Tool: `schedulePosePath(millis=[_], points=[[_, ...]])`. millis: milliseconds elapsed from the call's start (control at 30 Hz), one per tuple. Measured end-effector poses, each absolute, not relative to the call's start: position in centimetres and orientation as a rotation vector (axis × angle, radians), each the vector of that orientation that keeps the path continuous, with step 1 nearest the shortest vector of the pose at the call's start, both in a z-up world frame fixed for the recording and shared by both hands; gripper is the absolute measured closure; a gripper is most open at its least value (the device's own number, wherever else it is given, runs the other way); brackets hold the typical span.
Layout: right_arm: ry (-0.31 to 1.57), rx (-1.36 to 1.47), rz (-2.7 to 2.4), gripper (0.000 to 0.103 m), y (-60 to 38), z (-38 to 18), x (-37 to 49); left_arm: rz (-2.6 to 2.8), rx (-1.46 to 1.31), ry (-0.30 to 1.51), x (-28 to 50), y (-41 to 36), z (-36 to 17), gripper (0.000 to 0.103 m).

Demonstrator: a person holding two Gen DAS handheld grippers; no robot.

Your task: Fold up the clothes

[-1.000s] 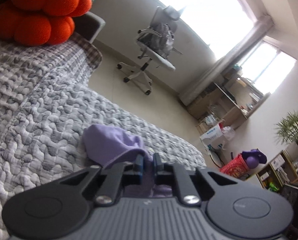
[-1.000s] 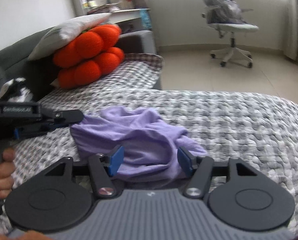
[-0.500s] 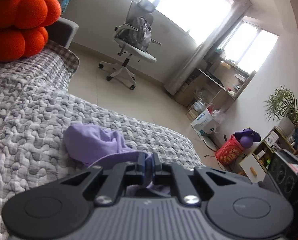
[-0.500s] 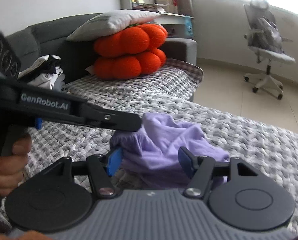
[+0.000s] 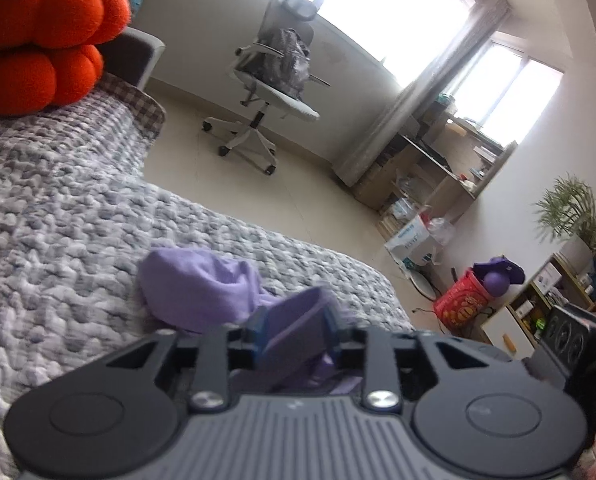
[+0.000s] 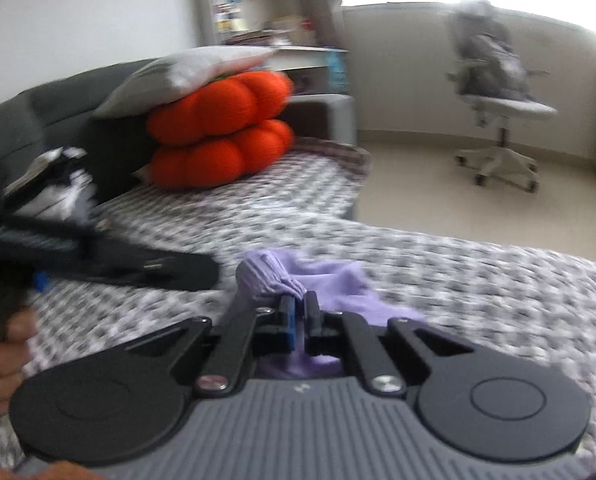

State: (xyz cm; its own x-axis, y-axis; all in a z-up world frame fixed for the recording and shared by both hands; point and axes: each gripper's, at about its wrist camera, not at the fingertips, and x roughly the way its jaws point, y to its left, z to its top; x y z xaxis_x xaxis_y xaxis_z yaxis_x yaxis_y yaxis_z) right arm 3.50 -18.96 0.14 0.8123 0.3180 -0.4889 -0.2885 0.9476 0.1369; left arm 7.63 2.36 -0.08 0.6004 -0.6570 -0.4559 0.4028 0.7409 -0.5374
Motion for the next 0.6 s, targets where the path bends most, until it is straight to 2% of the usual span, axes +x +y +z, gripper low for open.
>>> schedulePosePath(millis=[267, 600], points=[[0.559, 0.174, 0.166, 0.1, -23.3, -0.8, 4.6, -0.567, -0.443, 0.734, 9.2, 4.2, -1.9, 0.054], [0.575, 0.283, 0.053, 0.1, -27.3, -1.8, 4.7, -0.55, -0.402, 0.815, 11.5, 2.2, -4.1, 0.05]])
